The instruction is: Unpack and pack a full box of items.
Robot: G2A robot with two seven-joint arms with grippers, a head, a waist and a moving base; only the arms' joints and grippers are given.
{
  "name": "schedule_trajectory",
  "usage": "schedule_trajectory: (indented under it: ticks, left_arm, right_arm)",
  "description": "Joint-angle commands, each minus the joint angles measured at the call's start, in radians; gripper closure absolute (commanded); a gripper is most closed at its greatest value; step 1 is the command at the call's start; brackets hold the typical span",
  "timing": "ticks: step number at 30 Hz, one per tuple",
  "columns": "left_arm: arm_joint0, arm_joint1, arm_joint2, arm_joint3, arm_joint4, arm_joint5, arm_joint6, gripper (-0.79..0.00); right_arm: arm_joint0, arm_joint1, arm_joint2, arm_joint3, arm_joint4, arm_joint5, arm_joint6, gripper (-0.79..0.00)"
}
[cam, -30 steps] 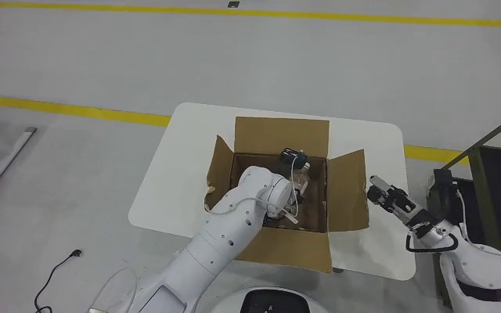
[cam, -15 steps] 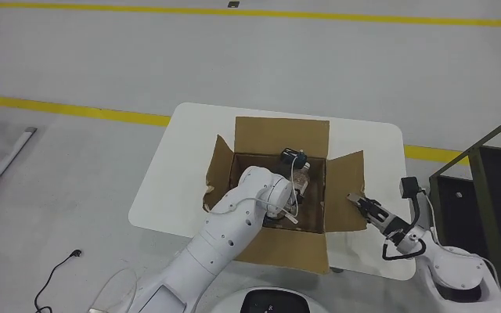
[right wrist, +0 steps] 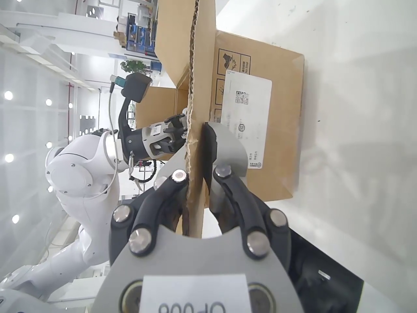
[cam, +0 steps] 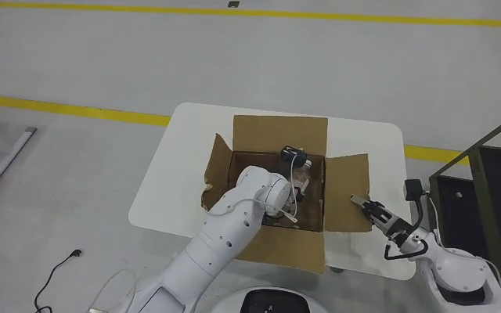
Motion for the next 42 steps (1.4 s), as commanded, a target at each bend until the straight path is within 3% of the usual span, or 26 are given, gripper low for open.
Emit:
schedule_trajectory:
  ticks: [1, 14, 15, 16, 17, 31, 32, 33, 35, 36, 42]
  left_arm:
    - [0.001, 0.003, -0.008, -0.013, 0.006, -0.005, -0.006, 0.0]
    - [0.029, 0.015, -0.045, -0.061, 0.017, -0.012, -0.022, 0.0]
    - [0.032, 0.015, -0.046, -0.06, 0.016, -0.013, -0.023, 0.0]
    - [0.034, 0.015, -0.047, -0.06, 0.015, -0.014, -0.024, 0.0]
    - [0.035, 0.015, -0.046, -0.058, 0.015, -0.016, -0.023, 0.0]
    - [0.024, 0.015, -0.049, -0.013, 0.007, -0.038, -0.023, 0.0]
    - [0.023, 0.015, -0.049, -0.013, 0.009, -0.037, -0.024, 0.0]
    - [0.022, 0.015, -0.051, -0.015, 0.009, -0.037, -0.024, 0.0]
    - [0.022, 0.016, -0.055, -0.019, 0.008, -0.039, -0.026, 0.0]
    - [0.022, 0.017, -0.056, -0.022, 0.008, -0.04, -0.027, 0.0]
    - [0.032, 0.022, -0.071, -0.048, 0.008, -0.048, -0.035, 0.0]
  right_arm:
    - [-0.001, 0.001, 0.003, 0.002, -0.004, -0.004, 0.0, 0.0]
    - [0.01, 0.005, -0.01, 0.017, -0.07, -0.024, 0.006, 0.0]
    - [0.01, 0.005, -0.011, 0.016, -0.072, -0.029, 0.007, -0.062]
    - [0.01, 0.005, -0.011, 0.016, -0.072, -0.029, 0.007, -0.342]
    - [0.01, 0.005, -0.011, 0.016, -0.072, -0.029, 0.007, -0.785]
    - [0.034, 0.004, -0.042, 0.019, -0.101, -0.027, -0.002, -0.785]
    - [0.039, 0.004, -0.047, 0.021, -0.104, -0.027, 0.0, -0.514]
    - [0.043, 0.004, -0.052, 0.024, -0.102, -0.026, 0.003, -0.336]
    - [0.051, 0.004, -0.06, 0.033, -0.095, -0.022, 0.007, -0.071]
    - [0.055, 0.004, -0.063, 0.04, -0.093, -0.019, 0.009, 0.0]
    - [0.074, 0.001, -0.079, 0.069, -0.049, -0.013, 0.01, 0.0]
